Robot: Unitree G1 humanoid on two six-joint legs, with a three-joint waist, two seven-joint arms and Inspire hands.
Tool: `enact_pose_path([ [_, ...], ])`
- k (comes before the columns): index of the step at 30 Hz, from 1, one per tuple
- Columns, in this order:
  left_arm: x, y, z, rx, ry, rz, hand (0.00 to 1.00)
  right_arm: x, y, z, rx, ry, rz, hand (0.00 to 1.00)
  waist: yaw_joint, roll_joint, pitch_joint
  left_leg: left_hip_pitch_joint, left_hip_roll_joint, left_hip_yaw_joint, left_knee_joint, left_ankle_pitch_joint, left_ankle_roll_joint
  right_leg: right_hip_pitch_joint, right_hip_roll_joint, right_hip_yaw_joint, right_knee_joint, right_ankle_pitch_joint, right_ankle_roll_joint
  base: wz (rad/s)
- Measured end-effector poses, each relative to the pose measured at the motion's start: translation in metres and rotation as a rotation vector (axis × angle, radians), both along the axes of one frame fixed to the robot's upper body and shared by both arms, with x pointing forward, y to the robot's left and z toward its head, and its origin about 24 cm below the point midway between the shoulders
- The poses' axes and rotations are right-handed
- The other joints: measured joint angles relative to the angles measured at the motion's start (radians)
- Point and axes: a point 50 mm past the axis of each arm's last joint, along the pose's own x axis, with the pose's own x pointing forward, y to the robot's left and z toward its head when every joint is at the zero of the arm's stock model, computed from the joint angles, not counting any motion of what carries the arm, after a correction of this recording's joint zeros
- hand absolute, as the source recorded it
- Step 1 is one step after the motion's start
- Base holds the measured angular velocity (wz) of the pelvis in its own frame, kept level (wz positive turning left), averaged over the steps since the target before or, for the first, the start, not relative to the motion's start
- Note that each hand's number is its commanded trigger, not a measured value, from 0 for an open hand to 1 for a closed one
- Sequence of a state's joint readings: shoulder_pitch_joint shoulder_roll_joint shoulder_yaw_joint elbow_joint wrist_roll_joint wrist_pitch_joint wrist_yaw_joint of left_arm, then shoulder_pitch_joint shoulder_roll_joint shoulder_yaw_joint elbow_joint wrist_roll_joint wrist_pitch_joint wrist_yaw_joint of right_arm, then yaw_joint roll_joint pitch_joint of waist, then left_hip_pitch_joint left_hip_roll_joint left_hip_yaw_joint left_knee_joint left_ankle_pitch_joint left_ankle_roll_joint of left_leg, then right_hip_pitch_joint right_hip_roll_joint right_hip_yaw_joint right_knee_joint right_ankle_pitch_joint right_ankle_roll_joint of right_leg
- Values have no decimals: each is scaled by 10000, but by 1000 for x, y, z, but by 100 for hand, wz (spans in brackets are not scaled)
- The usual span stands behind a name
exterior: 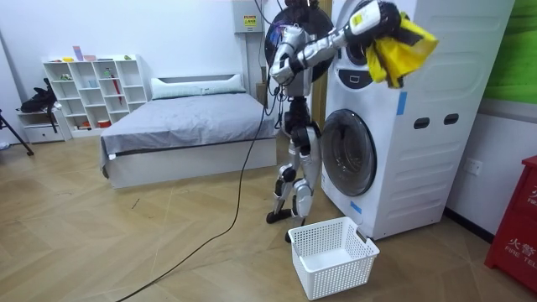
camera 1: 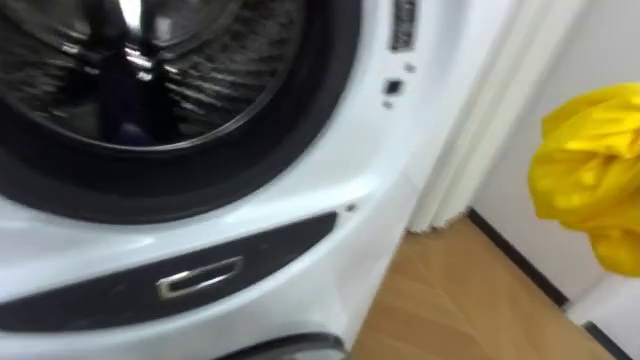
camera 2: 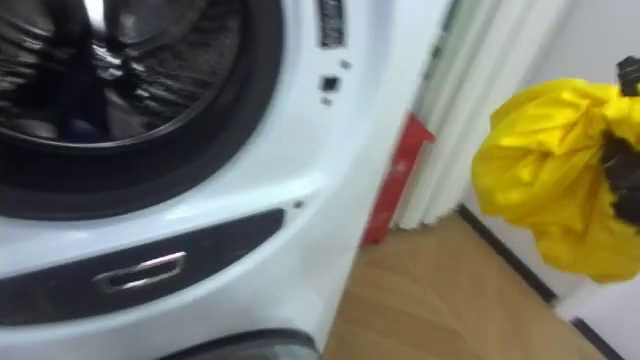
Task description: Pick clothes from washing machine
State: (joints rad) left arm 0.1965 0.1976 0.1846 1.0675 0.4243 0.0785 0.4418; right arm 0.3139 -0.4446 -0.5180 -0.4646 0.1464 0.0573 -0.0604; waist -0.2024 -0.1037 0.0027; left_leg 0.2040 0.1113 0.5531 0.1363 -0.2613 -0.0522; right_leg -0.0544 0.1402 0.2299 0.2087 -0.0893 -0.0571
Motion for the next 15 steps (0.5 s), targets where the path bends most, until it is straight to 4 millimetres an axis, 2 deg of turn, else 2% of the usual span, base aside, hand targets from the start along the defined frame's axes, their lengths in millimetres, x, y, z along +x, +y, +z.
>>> enact_pose_path([
  [3, 1, 1, -1, -31, 316, -255, 0, 4, -5, -22, 807, 993, 192, 100, -81, 85, 80, -56, -22, 228, 9, 0, 0, -214, 42, 205, 97, 43, 18, -24],
  [4, 2, 2, -1, -101, 509, -449, 0, 5, -6, -31, 1102, 1397, 165, 100, -93, 182, 117, -93, -32, 250, 11, -1, 1, -318, 54, 302, 82, 47, 31, -15],
  [5, 2, 2, -1, -151, 579, -522, 0, 6, -6, -36, 1232, 1569, 171, 100, -93, 220, 106, -117, -36, 269, 13, -2, 1, -353, 66, 350, 73, 54, 42, -16],
  [6, 3, 2, -1, -221, 705, -620, 0, 9, -4, -47, 1548, 1959, 291, 100, -95, 329, 162, -130, -36, 301, 14, -2, 2, -377, 101, 481, -3, 85, 64, -18],
  [10, 2, 1, -2, -326, 1152, -884, 0, 9, 5, -99, 3023, 3608, 344, 100, -101, 682, 144, -354, 4, 527, 79, -2, 1, -556, 183, 682, -8, 212, 55, -18],
  [11, 2, 0, -3, -353, 1187, -930, 0, 8, 6, -106, 3261, 3799, 290, 100, -108, 743, 139, -409, 6, 526, 126, -2, 1, -599, 171, 695, -26, 246, 59, -12],
  [13, 4, -5, -4, -463, 1341, -1158, 0, 0, 9, -144, 4323, 4810, -205, 100, -122, 1033, 127, -502, -1, 506, 167, -3, 2, -699, 181, 708, -28, 269, 62, -4],
  [14, 4, -6, -5, -507, 1375, -1224, 0, -4, 9, -153, 4610, 5060, -375, 100, -117, 1117, 119, -513, -5, 507, 170, -3, 2, -714, 183, 710, -26, 268, 64, 0],
  [15, 4, -9, -6, -628, 1472, -1372, 0, -9, 12, -167, 5042, 5464, -671, 100, -118, 1324, 126, -555, -15, 510, 182, -4, 3, -776, 189, 745, -32, 266, 66, -7],
])
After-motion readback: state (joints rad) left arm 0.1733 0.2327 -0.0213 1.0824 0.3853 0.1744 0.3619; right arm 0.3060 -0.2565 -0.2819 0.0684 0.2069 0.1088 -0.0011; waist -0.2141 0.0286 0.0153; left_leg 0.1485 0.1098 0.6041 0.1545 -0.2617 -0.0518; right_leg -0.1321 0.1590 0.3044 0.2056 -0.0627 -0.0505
